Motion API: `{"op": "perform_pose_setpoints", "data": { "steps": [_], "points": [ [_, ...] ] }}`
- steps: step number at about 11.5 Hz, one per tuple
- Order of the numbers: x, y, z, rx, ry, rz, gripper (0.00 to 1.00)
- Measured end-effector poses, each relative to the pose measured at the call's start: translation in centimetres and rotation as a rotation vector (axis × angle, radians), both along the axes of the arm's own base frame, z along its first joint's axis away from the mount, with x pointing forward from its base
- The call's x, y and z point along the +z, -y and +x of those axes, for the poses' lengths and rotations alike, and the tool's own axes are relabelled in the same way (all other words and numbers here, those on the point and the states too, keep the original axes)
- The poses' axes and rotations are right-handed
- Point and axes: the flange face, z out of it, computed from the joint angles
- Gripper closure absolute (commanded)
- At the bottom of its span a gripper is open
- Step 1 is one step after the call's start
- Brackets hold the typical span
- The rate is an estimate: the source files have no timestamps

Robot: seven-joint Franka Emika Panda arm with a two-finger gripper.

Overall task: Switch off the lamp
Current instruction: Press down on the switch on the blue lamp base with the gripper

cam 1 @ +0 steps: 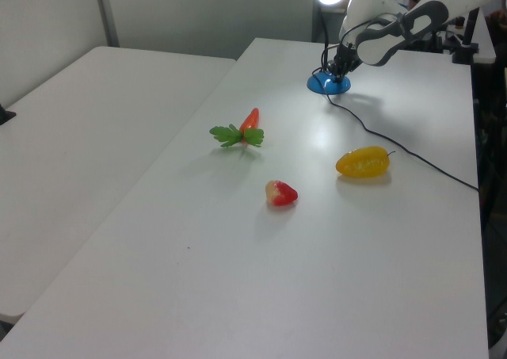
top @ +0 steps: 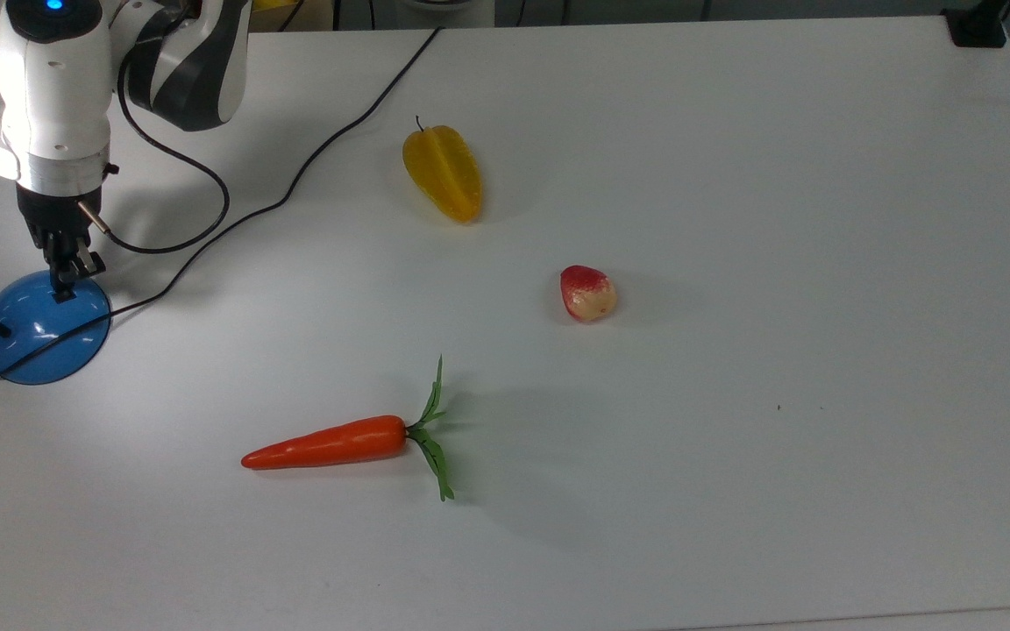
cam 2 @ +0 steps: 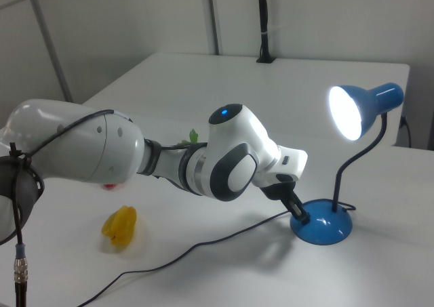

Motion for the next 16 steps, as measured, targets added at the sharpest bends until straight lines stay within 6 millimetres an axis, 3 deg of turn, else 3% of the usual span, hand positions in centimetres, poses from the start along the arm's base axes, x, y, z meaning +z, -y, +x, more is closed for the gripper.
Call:
{"op": "perform_pose_setpoints", "data": {
  "steps": [8, 13, 16],
  "points": [
    [0.2, 0.3, 0.0, -0.064, 0.03, 0.029, 1.0],
    [1.7, 0.9, 0.6, -0.094, 0.077, 0.051, 1.0],
    [1.7, 0.7, 0.7, -0.094, 0.077, 0.054, 1.0]
  ]
}}
